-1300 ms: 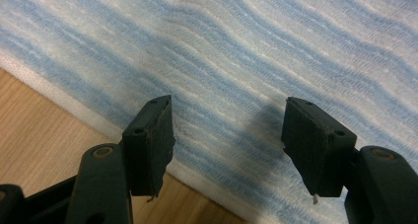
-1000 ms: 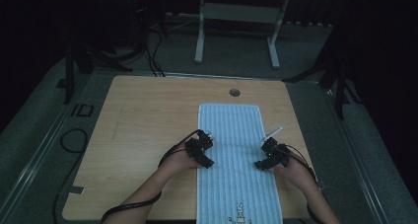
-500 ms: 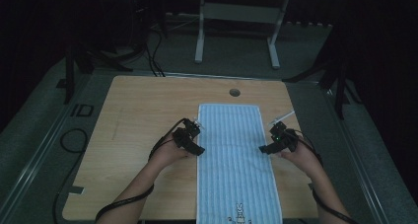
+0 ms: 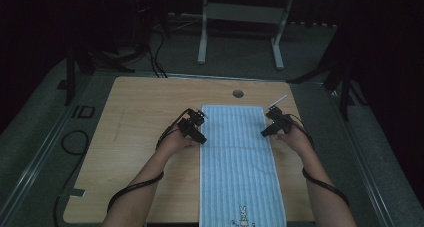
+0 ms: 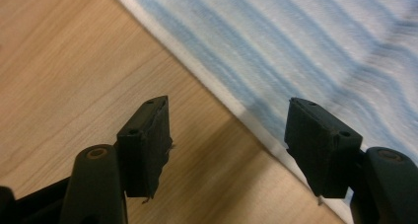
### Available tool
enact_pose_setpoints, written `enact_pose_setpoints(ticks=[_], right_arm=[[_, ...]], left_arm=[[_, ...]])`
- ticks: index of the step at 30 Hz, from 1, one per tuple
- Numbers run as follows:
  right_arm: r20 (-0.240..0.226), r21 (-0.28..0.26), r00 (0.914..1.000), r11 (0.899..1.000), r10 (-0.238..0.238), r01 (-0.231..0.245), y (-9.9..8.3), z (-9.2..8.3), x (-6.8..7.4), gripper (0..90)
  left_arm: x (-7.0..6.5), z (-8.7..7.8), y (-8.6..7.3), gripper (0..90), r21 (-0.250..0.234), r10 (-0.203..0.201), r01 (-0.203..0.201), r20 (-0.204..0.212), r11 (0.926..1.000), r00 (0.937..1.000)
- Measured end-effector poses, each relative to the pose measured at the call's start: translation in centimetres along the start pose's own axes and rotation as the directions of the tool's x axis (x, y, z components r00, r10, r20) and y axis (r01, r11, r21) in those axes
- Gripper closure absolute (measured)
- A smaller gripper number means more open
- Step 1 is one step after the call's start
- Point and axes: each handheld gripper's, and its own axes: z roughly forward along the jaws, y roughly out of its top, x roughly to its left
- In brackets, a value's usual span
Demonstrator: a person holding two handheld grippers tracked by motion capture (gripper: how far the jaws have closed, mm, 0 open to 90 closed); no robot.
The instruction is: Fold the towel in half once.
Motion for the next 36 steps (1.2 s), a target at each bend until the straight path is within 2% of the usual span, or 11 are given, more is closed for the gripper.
enact_pose_setpoints(ticks=[7, 12, 14, 16, 17, 18, 19, 23, 28, 34, 36], right_arm=[[0.007, 0.066, 0.9994, 0.997, 0.033, -0.033, 0.1, 1.4, -0.5, 51.6], [-0.027, 0.072, 0.999, 0.997, 0.034, -0.032, -0.1, 1.4, -0.8, 54.4], [-0.026, 0.073, 0.9993, 0.997, 0.025, -0.023, -0.1, 1.3, -0.7, 64.0], [-0.031, 0.07, 0.9994, 0.997, 0.015, -0.013, -0.1, 1.3, -0.6, 67.8], [-0.034, 0.074, 0.9994, 0.997, -0.004, 0.006, -0.1, 1.3, -0.2, 76.4], [-0.034, 0.074, 0.9994, 0.997, -0.004, 0.006, -0.1, 1.3, -0.2, 76.4], [-0.032, 0.075, 0.9992, 0.997, -0.023, 0.026, 0.1, 1.3, 0.1, 83.5], [0.007, 0.064, 0.9991, 0.997, -0.041, 0.041, 0.4, 1.4, 0.4, 86.4], [0.024, 0.036, 0.999, 0.999, -0.038, 0.037, 1.2, 0.8, 0.3, 86.7], [0.017, -0.035, 0.9985, 0.998, -0.051, 0.052, 2.0, -2.2, 0.2, 86.7], [0.008, -0.063, 0.9973, 0.995, -0.073, 0.073, 2.1, -3.9, 0.6, 86.6]], left_arm=[[0.0, 1.3, 0.7, 38.7, 0.005, 0.004, -0.004, -0.013, 1.0, 0.9999], [-0.1, 1.5, 0.8, 46.5, -0.001, 0.004, -0.004, 0.02, 1.0, 0.9998], [-0.2, 1.4, 0.8, 57.8, -0.007, 0.005, -0.005, 0.031, 1.0, 0.9995], [-0.5, 1.4, 0.9, 62.7, -0.014, 0.015, -0.015, 0.043, 0.9998, 0.999], [-0.7, 1.4, 1.1, 77.8, -0.007, 0.022, -0.022, 0.071, 0.9997, 0.9972], [-0.7, 1.4, 1.1, 83.0, -0.007, 0.022, -0.022, 0.071, 0.9997, 0.9972], [-0.8, 1.5, 1.3, 85.9, -0.005, 0.026, -0.025, 0.072, 0.9997, 0.9971], [-0.8, 1.5, 1.6, 87.8, -0.017, 0.011, -0.01, 0.022, 0.9998, 0.9997], [-0.1, 0.0, 1.8, 88.2, -0.085, -0.013, 0.012, -0.014, 0.9963, 0.9998], [0.6, -2.9, 1.7, 88.2, -0.173, -0.048, 0.041, -0.034, 0.9841, 0.9983], [0.6, -4.1, 1.4, 88.1, -0.184, -0.033, 0.025, -0.039, 0.9826, 0.9987]])
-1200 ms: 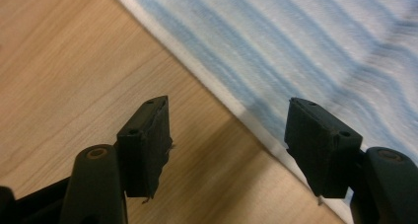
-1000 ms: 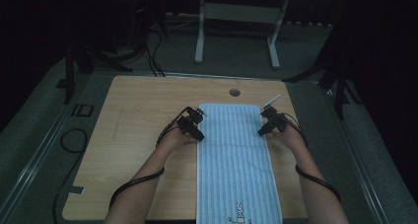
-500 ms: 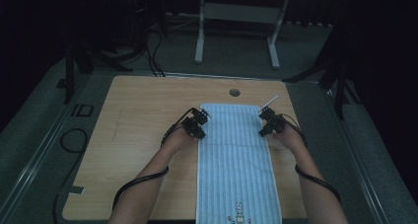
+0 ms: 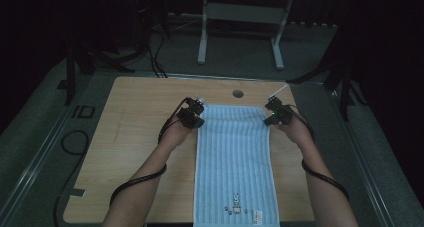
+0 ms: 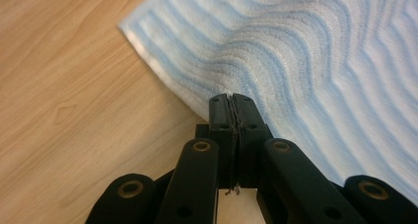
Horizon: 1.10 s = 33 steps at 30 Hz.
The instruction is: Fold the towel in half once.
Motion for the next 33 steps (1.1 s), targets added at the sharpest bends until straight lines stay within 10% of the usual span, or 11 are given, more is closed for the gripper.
enact_pose_setpoints(ticks=[10, 23, 33], right_arm=[[-0.07, -0.075, 0.99, 0.99, -0.123, 0.117, -4.3, -4.3, 4.3, 86.2], [-0.111, 0.029, 0.9767, 0.982, -0.184, 0.188, -10.3, -0.1, 8.8, 83.9], [-0.122, 0.039, 0.9776, 0.983, -0.171, 0.177, -10.8, 1.1, 9.0, 82.8]], left_arm=[[-3.8, -5.1, -5.2, 87.9, -0.016, 0.094, -0.093, 0.06, 0.9956, 0.9938], [-7.6, -2.7, -10.5, 87.2, 0.12, 0.185, -0.204, 0.152, 0.9715, 0.9708], [-6.6, -1.4, -10.9, 86.7, 0.134, 0.16, -0.177, 0.134, 0.975, 0.9781]])
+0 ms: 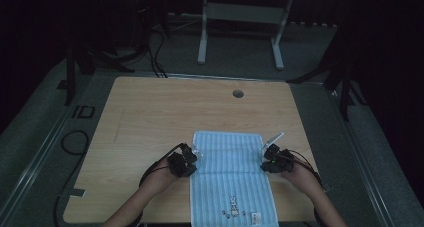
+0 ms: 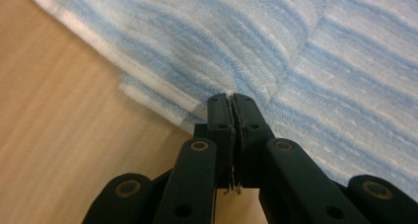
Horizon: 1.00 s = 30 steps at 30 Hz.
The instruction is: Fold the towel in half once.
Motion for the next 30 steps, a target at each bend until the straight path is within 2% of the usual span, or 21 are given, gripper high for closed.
enact_pose_setpoints(ticks=[7, 11, 14, 18, 22, 23, 24, 25, 26, 29, 30], right_arm=[[0.006, 0.004, 1.0, 1.0, 0.008, -0.008, 2.4, 0.8, -0.6, 81.5], [-0.003, 0.0, 1.0, 1.0, 0.002, -0.002, 3.5, 1.2, -0.6, 79.7], [-0.001, 0.004, 1.0, 1.0, -0.006, 0.006, 4.1, 1.4, -0.2, 79.1], [0.002, 0.011, 0.9998, 1.0, -0.02, 0.02, 4.6, 1.3, 0.3, 78.3], [-0.003, -0.004, 0.9998, 1.0, -0.022, 0.022, 4.6, 0.6, 0.4, 75.9], [-0.006, -0.008, 0.9998, 1.0, -0.021, 0.021, 4.5, 0.3, 0.4, 74.5], [-0.006, -0.028, 0.9997, 0.999, -0.024, 0.023, 4.5, -0.5, 0.3, 71.7], [-0.006, -0.028, 0.9997, 0.999, -0.024, 0.023, 4.5, -0.5, 0.3, 71.7], [-0.003, -0.041, 0.9997, 0.999, -0.023, 0.023, 4.4, -1.0, 0.2, 70.0], [0.008, -0.068, 1.0, 0.998, 0.002, -0.001, 4.5, -2.1, -0.8, 65.8], [0.026, -0.071, 0.9994, 0.997, 0.021, -0.019, 4.8, -2.6, -1.7, 64.3]], left_arm=[[2.9, 0.2, 0.5, 86.1, 0.014, -0.035, 0.036, -0.017, 0.9993, 0.9992], [4.6, 0.1, 0.1, 86.0, 0.009, -0.073, 0.073, -0.002, 0.9973, 0.9973], [4.8, -0.1, -0.4, 86.0, 0.008, -0.087, 0.087, -0.008, 0.9962, 0.9962], [4.3, -0.4, -0.8, 85.9, 0.026, -0.073, 0.073, -0.005, 0.997, 0.9973], [4.0, -0.7, -1.0, 84.7, 0.035, -0.07, 0.069, 0.014, 0.997, 0.9975], [4.0, -0.8, -1.0, 83.4, 0.038, -0.072, 0.071, 0.018, 0.9968, 0.9973], [4.0, -0.9, -1.0, 75.3, 0.051, -0.079, 0.078, 0.019, 0.9956, 0.9967], [3.9, -1.1, -0.9, 75.3, 0.066, -0.08, 0.079, 0.01, 0.9947, 0.9968], [3.8, -1.3, -0.8, 71.4, 0.068, -0.071, 0.071, 0.0, 0.9952, 0.9975], [4.1, -1.9, -0.3, 59.7, 0.067, -0.076, 0.076, -0.003, 0.9949, 0.9971], [4.7, -2.5, 0.2, 55.9, 0.057, -0.084, 0.083, 0.015, 0.995, 0.9964]])
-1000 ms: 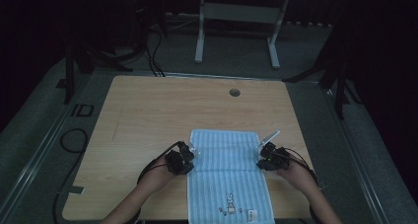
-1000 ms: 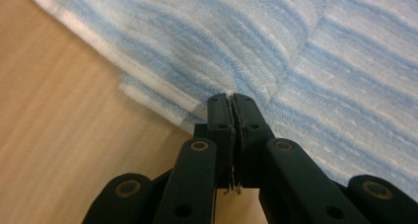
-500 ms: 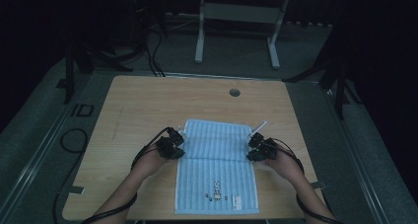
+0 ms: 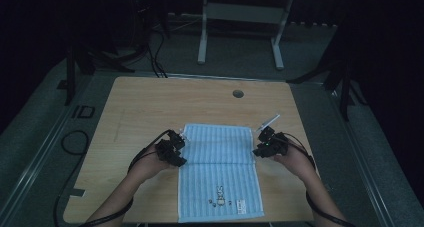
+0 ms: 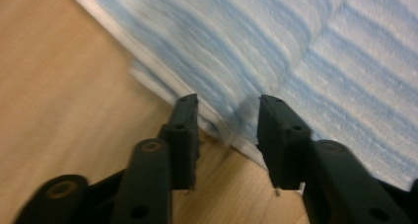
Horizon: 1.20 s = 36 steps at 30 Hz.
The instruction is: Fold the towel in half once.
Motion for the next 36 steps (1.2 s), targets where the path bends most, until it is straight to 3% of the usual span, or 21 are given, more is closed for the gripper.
enact_pose_setpoints(ticks=[3, 6, 12, 14, 19, 22, 27, 33, 36], right_arm=[[0.012, -0.01, 0.9998, 1.0, 0.013, -0.013, 0.5, -0.3, -0.9, 62.9], [0.013, -0.009, 0.999, 0.999, 0.042, -0.042, 1.5, -0.3, -2.2, 62.8], [0.022, 0.004, 0.9973, 0.998, 0.07, -0.07, 4.4, 0.6, -3.9, 60.8], [0.03, 0.018, 0.9965, 0.997, 0.078, -0.078, 5.3, 1.2, -4.3, 59.6], [0.043, 0.074, 0.9926, 0.99, 0.114, -0.117, 6.7, 3.4, -5.7, 57.9], [0.05, 0.11, 0.9873, 0.982, 0.151, -0.156, 7.1, 4.8, -6.6, 57.7], [0.053, 0.142, 0.9802, 0.97, 0.191, -0.196, 7.1, 6.6, -7.3, 56.4], [0.057, 0.154, 0.9795, 0.968, 0.193, -0.2, 7.1, 7.7, -7.2, 57.2], [0.055, 0.144, 0.9783, 0.968, 0.2, -0.206, 7.3, 7.7, -7.0, 65.9]], left_arm=[[0.5, -0.5, 0.7, 53.5, -0.001, 0.001, -0.001, -0.012, 1.0, 0.9999], [1.4, -0.9, 2.1, 50.2, -0.003, 0.007, -0.007, -0.05, 1.0, 0.9987], [3.8, -0.2, 5.0, 47.6, -0.025, -0.028, 0.025, -0.113, 0.9994, 0.9932], [4.7, 0.4, 5.6, 47.0, -0.032, -0.046, 0.043, -0.09, 0.9985, 0.9948], [6.7, 1.9, 6.9, 43.2, -0.06, -0.125, 0.12, -0.085, 0.991, 0.9885], [7.4, 2.6, 7.5, 43.4, -0.053, -0.1, 0.094, -0.106, 0.9941, 0.9894], [8.3, 3.4, 8.1, 43.3, -0.09, -0.142, 0.132, -0.108, 0.9872, 0.984], [8.9, 5.0, 7.8, 44.7, -0.047, -0.179, 0.175, -0.113, 0.9834, 0.9772], [8.7, 5.5, 7.6, 45.5, -0.021, -0.168, 0.167, -0.1, 0.9858, 0.9808]])
